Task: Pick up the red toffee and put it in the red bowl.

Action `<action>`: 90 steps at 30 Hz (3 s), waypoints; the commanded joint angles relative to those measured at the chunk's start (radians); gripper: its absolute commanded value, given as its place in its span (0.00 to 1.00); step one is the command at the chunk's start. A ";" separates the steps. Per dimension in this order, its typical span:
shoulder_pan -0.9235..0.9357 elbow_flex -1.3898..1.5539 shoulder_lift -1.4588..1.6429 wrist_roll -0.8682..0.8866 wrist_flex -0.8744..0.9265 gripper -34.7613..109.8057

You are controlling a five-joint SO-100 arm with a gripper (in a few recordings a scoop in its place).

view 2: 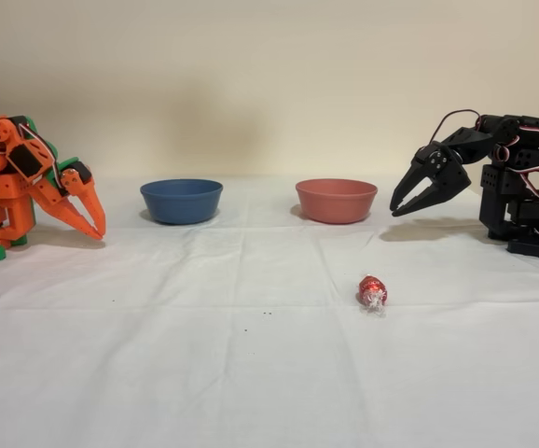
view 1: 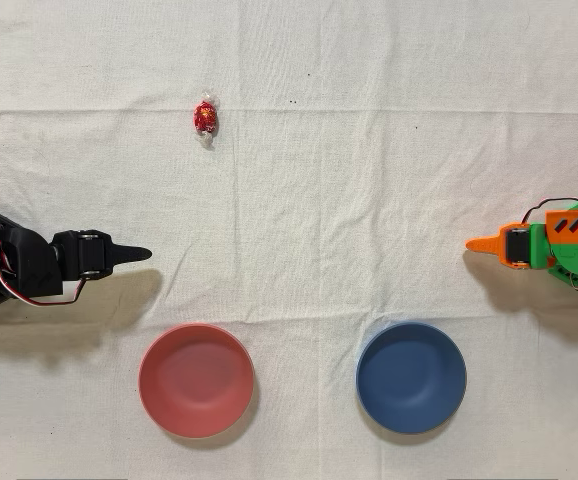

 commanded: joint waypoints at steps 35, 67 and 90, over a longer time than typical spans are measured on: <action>0.038 -0.506 -0.236 -0.430 0.126 0.24; -0.482 -1.183 -1.032 -0.071 0.199 0.24; -0.649 -1.212 -1.394 -0.005 -0.077 0.34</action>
